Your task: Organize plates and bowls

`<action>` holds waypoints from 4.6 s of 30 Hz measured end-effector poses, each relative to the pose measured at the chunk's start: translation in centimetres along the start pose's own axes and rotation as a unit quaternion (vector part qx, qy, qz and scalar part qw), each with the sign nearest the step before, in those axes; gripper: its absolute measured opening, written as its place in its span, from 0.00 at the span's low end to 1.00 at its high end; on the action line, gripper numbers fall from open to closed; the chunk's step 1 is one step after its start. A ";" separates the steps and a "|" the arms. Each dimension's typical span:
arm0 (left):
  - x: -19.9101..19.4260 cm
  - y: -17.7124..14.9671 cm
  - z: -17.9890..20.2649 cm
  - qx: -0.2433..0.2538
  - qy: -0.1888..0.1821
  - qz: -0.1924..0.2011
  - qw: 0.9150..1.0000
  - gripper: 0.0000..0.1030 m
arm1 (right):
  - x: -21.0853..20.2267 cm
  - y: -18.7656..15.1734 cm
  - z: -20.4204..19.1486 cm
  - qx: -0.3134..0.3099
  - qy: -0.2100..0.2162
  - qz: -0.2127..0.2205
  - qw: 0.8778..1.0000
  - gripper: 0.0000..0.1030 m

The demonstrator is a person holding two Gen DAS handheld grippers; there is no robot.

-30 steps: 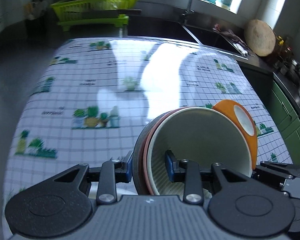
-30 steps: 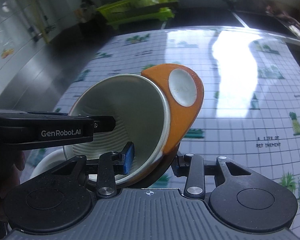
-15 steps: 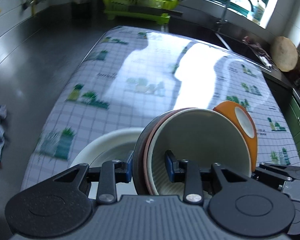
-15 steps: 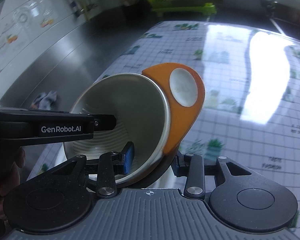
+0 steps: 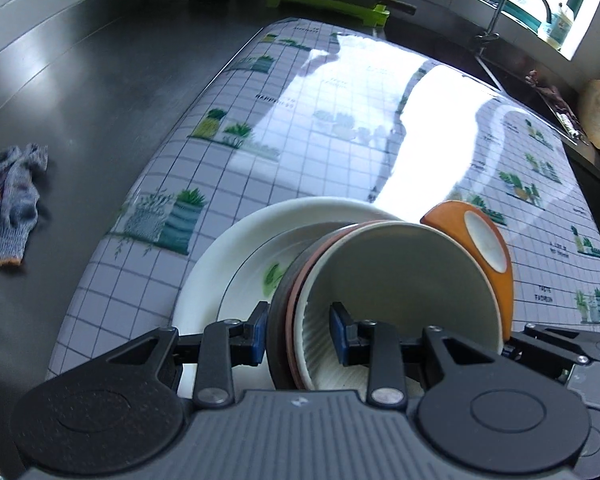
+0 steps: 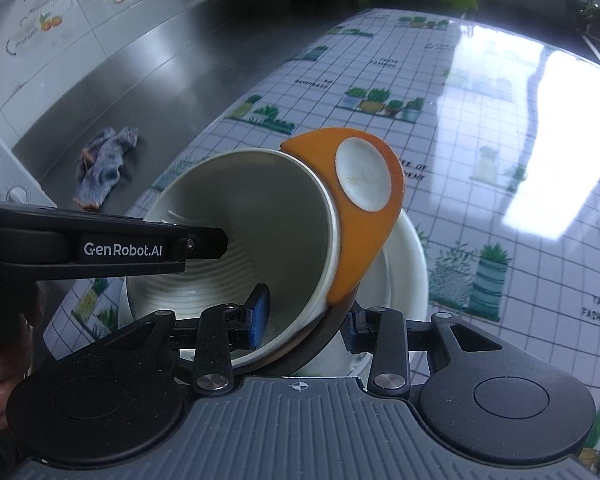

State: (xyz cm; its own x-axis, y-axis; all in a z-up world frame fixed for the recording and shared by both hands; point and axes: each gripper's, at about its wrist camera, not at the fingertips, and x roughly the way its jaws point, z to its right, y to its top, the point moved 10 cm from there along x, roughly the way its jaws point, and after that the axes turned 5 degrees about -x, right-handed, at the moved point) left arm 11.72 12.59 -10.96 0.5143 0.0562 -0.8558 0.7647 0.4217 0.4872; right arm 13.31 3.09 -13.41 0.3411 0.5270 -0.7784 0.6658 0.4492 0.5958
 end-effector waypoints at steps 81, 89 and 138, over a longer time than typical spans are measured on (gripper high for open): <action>-11.3 -8.2 4.2 0.083 -0.022 0.120 0.989 1.00 | -12.5 -7.6 -1.6 -0.039 -0.085 0.106 0.990 0.95; -11.0 -9.4 3.9 0.089 -0.017 0.108 0.990 1.00 | -12.8 -8.3 -1.7 -0.038 -0.088 0.103 0.990 0.96; -11.4 -9.9 0.2 0.100 0.001 0.118 0.988 1.00 | -12.6 -9.5 0.6 -0.005 -0.122 0.083 0.989 0.97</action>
State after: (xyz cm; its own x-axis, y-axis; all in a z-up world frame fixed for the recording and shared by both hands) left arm -1.61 7.58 -6.03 0.6871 0.1332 -0.7142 0.6850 0.2090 0.6979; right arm 3.04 -8.24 -9.38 0.5962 0.4039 -0.6939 0.5814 0.3789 0.7200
